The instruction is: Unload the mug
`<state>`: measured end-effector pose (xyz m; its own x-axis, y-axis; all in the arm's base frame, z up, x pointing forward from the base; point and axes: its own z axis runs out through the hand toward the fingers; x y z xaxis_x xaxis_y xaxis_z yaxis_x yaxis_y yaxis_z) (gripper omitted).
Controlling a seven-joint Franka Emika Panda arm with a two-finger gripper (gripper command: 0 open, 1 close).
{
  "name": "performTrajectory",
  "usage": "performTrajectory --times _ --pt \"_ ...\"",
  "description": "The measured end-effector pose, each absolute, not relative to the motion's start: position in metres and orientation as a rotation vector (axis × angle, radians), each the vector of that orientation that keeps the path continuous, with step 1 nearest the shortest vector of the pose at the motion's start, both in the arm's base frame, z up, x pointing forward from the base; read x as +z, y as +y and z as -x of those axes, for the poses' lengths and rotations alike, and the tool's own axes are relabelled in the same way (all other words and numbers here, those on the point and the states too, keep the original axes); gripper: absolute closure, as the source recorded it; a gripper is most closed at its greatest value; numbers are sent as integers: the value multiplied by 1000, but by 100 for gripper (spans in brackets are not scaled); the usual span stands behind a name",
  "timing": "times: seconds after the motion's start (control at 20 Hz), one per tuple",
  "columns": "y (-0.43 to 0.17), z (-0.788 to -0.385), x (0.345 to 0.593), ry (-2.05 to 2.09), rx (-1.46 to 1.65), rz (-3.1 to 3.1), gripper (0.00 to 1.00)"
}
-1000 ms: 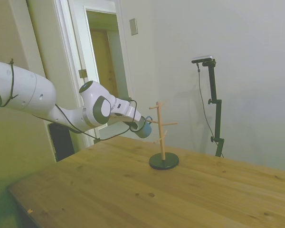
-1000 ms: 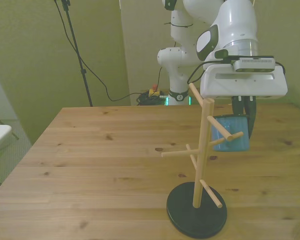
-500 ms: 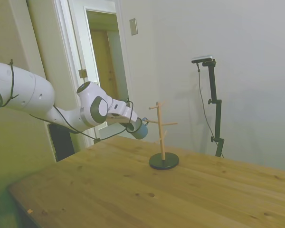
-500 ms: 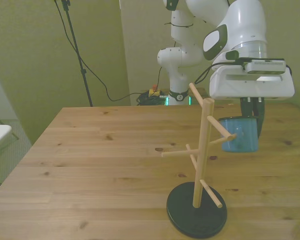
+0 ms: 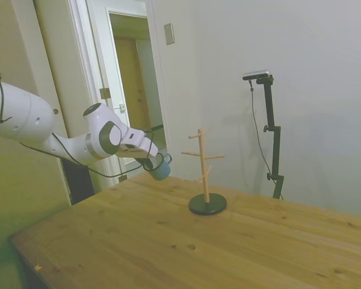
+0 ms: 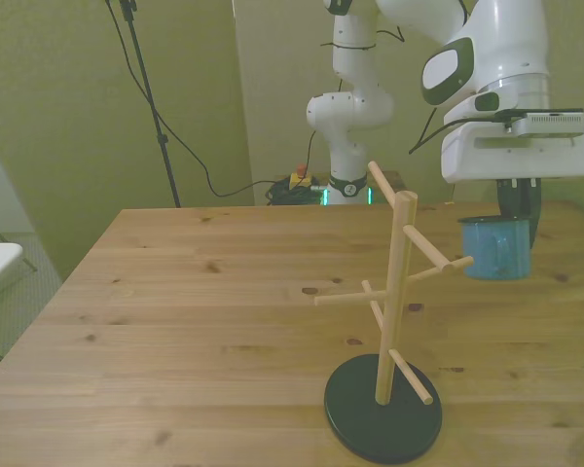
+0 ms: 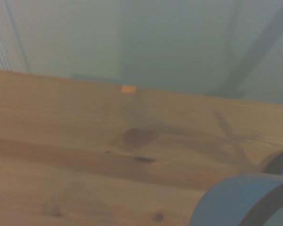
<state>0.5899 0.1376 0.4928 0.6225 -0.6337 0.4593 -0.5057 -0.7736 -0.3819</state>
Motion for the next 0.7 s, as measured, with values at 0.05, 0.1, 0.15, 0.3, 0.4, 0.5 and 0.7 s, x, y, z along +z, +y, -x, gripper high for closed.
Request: performTrajectory --times 0.05,0.1,0.15,0.3,0.4,0.5,0.7 --pt "140 -580 493 940 -841 2642 100" --pt "141 -571 492 945 -812 2654 100" --pt "140 -562 489 952 -783 2670 100" --pt "126 -542 472 980 -688 2706 100" --pt "114 -530 459 996 -637 2725 100" --pt "102 -519 446 1013 -593 2746 100" --pt "79 -505 421 1059 -503 2789 100"
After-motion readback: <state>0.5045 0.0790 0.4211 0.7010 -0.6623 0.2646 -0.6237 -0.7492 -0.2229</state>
